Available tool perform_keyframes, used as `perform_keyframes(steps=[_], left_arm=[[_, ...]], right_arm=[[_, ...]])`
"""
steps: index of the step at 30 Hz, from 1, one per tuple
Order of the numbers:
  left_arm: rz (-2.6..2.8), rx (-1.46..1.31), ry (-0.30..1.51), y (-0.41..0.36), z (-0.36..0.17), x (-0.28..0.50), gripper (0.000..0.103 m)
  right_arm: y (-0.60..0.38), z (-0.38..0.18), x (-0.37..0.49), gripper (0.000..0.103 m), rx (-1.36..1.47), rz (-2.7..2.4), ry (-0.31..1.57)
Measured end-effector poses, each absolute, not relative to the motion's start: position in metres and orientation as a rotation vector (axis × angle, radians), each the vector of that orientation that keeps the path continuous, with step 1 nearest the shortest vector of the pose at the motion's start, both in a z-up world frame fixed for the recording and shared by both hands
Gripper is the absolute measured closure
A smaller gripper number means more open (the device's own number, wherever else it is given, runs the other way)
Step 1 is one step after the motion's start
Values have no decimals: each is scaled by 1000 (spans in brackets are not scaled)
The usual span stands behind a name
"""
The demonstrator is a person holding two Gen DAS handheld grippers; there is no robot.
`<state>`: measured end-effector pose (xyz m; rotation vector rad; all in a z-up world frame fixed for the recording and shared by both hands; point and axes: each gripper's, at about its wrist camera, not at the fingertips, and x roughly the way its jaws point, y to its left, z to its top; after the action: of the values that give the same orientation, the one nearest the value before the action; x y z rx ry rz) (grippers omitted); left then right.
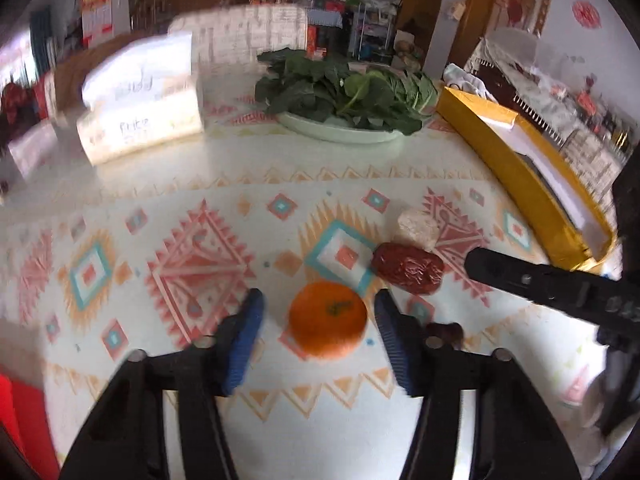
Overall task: Organize fruits
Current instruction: 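Grasp the last mandarin with the left tool, then grasp a red date with the right tool while the left tool lifts the mandarin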
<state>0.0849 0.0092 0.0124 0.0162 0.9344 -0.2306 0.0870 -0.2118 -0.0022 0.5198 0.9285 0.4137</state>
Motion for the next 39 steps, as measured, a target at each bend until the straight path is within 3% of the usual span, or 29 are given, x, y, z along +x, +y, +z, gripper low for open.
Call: perform_keyframes(steps=[1,4,5,24,39], left_arm=[[-243,27,929,8,13,84,68],[-256,43,927,8,16,75,68],[-255,44,921,11,17,69,68],[-216,-323,785,122,54,-75,68],[-202,-354,805,143,38,-90,68]], right_arm=[[-211,-1,87,79,520,420,922],[-210,3,85,58,517,439,891],[-209,4,84,57,512,448,881],[-175,25,74,57,347,435,868],[-120,5,108,57,-25,331,963]])
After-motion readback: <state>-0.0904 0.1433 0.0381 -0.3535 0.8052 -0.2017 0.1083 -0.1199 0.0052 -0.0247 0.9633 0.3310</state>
